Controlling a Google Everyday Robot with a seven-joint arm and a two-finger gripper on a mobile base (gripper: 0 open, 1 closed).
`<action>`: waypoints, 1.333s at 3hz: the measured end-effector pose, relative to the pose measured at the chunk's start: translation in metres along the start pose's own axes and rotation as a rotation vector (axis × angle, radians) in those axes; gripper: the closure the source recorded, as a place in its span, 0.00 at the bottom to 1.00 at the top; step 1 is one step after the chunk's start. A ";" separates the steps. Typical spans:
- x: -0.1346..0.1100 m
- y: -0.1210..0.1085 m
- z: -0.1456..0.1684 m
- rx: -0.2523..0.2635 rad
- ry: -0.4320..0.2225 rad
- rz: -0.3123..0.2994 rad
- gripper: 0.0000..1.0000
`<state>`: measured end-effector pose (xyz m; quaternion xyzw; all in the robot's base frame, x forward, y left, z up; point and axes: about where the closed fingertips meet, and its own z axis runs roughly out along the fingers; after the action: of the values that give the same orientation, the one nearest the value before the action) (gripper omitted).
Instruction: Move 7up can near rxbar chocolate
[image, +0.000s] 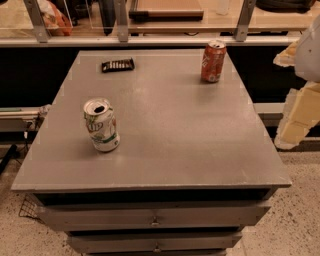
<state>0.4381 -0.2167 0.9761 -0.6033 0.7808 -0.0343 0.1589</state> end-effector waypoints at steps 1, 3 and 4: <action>0.000 0.000 0.000 0.000 0.000 0.000 0.00; -0.084 0.020 0.074 -0.213 -0.273 -0.016 0.00; -0.160 0.038 0.104 -0.375 -0.487 -0.059 0.00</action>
Offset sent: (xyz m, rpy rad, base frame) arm 0.0192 0.1252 -0.0586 0.4357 0.1652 0.1747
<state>0.4682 -0.0397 0.9016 -0.6350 0.6947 0.2512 0.2260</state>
